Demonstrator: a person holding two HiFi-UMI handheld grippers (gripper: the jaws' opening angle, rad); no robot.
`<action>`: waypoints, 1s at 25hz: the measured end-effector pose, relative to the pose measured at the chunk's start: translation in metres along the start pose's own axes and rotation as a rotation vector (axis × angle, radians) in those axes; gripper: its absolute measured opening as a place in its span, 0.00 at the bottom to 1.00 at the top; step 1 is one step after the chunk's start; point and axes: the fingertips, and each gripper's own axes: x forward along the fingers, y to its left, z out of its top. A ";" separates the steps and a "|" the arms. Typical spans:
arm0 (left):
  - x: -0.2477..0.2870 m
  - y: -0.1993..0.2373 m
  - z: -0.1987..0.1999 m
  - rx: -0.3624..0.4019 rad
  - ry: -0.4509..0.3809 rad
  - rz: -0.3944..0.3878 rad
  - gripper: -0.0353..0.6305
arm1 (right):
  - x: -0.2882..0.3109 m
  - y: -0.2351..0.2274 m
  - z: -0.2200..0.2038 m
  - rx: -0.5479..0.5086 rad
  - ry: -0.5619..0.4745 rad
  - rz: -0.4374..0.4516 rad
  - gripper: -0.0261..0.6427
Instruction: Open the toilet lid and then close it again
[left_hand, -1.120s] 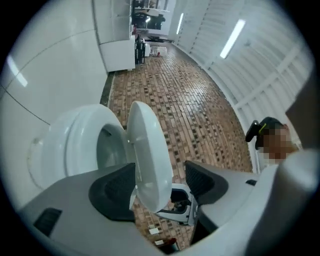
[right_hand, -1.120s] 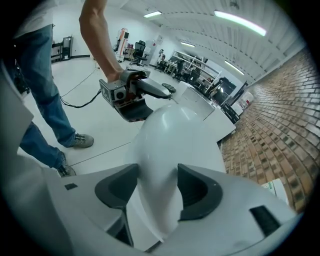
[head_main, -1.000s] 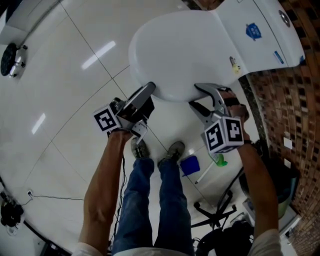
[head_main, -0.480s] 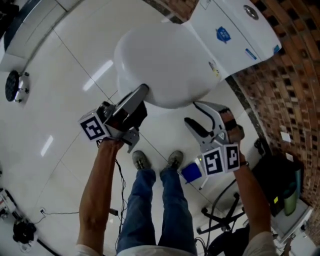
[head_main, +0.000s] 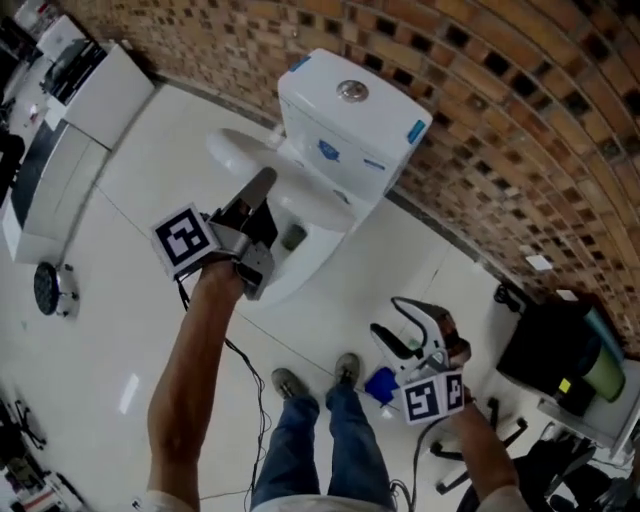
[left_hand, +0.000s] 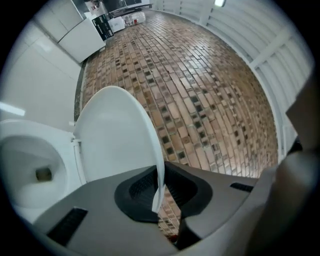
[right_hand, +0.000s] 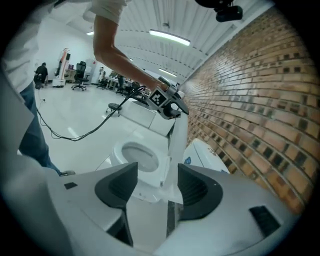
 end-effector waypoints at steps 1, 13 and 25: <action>0.017 -0.003 0.002 0.003 -0.001 0.036 0.11 | -0.011 -0.008 -0.005 0.020 0.005 -0.017 0.43; 0.186 -0.019 0.006 0.030 0.040 0.232 0.12 | -0.083 -0.067 -0.044 0.193 0.044 -0.174 0.43; 0.172 -0.024 0.005 0.124 -0.030 0.122 0.19 | -0.087 -0.091 -0.020 0.235 0.004 -0.174 0.43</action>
